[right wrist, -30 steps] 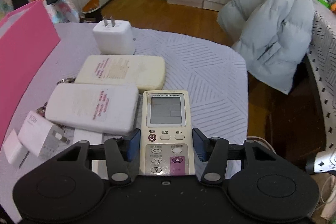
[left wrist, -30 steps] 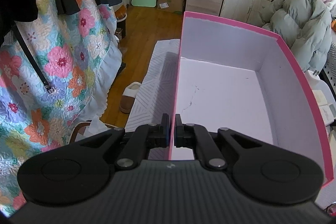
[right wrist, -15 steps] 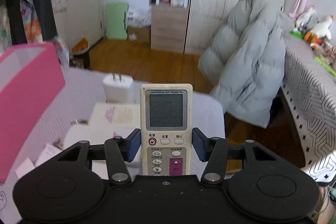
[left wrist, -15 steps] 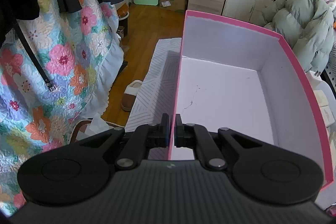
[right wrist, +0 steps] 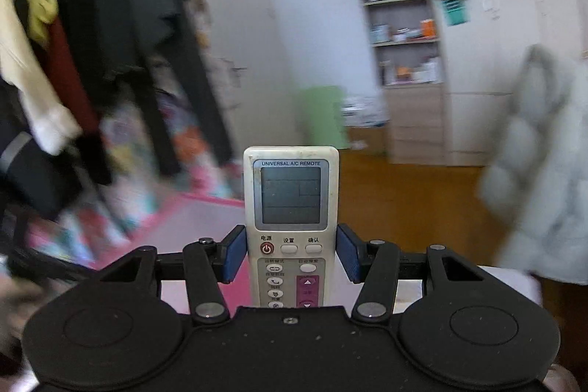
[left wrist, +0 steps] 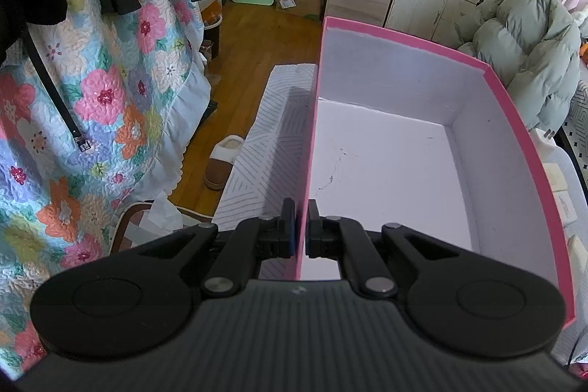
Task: Organize rigid objects
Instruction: 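Carry the remote into the pink box and open the right tool, then move the right tool back over the table toward the second remote, then grasp the second cream remote with the right tool and lift it, then carry the second remote into the pink box and release it, then move the right tool back to the table toward the large white charger, then grasp the large white charger with the right tool and lift it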
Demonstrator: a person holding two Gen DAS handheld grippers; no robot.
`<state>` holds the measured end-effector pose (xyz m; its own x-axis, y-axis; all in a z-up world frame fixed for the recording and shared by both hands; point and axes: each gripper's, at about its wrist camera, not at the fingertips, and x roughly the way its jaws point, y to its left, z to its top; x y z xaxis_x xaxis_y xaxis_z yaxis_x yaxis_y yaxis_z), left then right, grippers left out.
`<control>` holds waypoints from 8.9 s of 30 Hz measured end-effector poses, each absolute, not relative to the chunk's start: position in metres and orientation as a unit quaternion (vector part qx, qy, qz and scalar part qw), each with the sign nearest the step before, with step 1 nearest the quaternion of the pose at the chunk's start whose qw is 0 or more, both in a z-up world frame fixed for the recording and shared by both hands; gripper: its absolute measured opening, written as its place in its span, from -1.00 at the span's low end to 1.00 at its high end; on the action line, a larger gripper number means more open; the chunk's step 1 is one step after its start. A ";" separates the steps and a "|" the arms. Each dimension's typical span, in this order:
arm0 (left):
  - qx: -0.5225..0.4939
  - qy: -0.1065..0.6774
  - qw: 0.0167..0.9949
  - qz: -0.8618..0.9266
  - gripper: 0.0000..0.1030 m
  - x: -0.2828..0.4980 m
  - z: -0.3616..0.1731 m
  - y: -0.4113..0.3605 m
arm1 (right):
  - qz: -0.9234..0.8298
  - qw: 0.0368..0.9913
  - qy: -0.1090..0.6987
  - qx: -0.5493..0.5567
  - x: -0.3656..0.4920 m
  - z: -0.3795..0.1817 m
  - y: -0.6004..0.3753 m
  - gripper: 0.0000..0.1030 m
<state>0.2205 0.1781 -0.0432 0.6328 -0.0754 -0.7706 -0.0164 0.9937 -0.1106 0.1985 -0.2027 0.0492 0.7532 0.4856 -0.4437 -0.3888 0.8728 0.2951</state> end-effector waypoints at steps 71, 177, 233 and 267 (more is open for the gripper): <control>-0.074 0.421 0.903 -0.038 -0.87 0.221 -0.047 0.183 | 0.065 0.781 0.539 0.309 0.133 -0.083 -0.266 0.22; -0.076 0.412 0.907 -0.051 -0.86 0.217 -0.048 0.189 | 0.345 0.867 0.359 -0.021 0.293 -0.016 -0.044 0.12; -0.047 0.411 0.907 -0.079 -0.84 0.215 -0.044 0.187 | 0.179 0.878 0.434 0.097 0.153 -0.011 -0.198 0.54; 0.028 0.410 0.910 -0.055 -0.95 0.211 -0.041 0.167 | 0.093 0.854 0.508 0.065 0.170 -0.087 -0.186 0.26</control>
